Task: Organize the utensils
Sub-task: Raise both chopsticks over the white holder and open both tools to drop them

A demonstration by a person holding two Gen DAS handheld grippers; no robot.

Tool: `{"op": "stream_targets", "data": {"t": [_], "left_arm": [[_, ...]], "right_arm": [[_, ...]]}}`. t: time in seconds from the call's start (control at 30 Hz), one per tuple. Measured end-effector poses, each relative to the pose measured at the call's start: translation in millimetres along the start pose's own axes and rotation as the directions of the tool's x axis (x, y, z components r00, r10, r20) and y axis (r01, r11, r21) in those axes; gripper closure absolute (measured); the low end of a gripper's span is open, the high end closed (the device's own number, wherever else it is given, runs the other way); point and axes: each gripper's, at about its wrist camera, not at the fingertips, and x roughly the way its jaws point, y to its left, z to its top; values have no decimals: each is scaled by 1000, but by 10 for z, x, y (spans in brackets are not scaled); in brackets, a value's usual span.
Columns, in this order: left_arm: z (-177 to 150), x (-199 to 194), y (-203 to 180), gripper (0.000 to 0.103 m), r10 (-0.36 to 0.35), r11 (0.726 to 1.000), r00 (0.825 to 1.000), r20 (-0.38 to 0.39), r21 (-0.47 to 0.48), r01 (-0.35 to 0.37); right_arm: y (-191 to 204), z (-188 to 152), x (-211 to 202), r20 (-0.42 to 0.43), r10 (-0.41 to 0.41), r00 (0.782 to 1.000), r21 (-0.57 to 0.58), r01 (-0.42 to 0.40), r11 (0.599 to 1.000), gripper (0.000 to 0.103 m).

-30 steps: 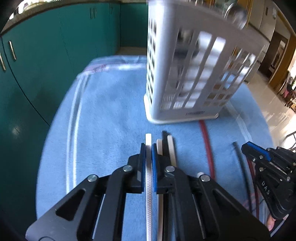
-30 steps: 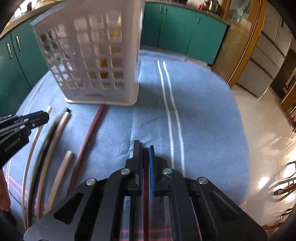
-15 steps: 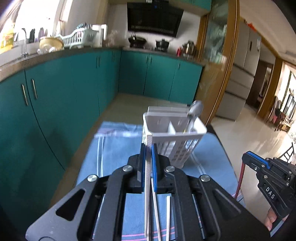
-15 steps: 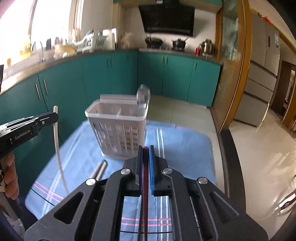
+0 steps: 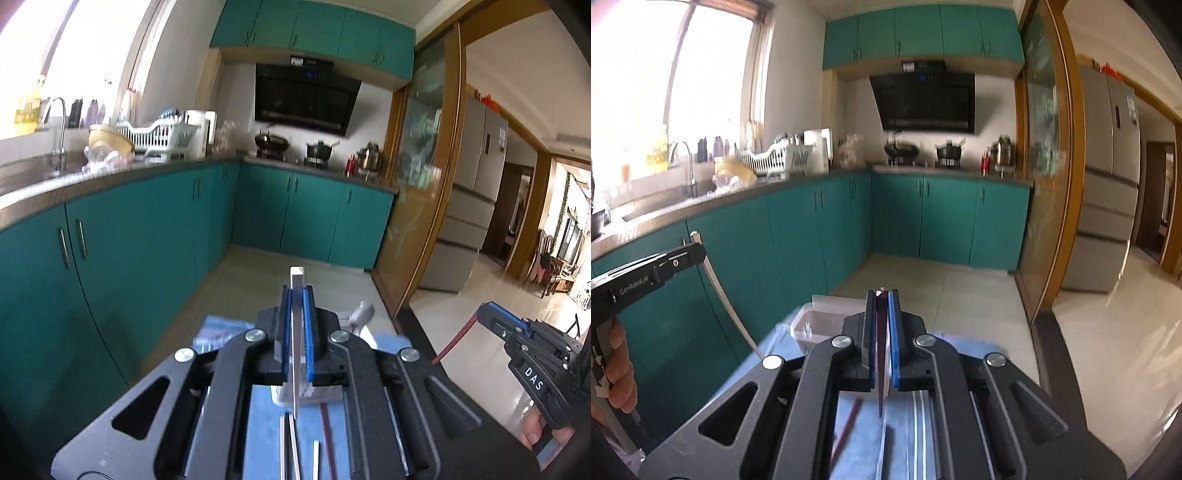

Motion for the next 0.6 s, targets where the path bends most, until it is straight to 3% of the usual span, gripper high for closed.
{"op": "stream_targets", "data": {"t": [0.3, 0.5, 0.6], "left_arm": [[663, 101, 5, 97, 63, 997, 992, 107, -52, -57], [743, 546, 2, 97, 104, 991, 990, 95, -90, -96], [654, 772, -24, 97, 105, 992, 992, 68, -84, -99]], "right_arm": [[84, 695, 127, 135, 13, 991, -16, -11, 1000, 96], [263, 806, 461, 237, 10, 972, -56, 3, 998, 96], [308, 777, 696, 242, 28, 970, -62, -14, 998, 96]]}}
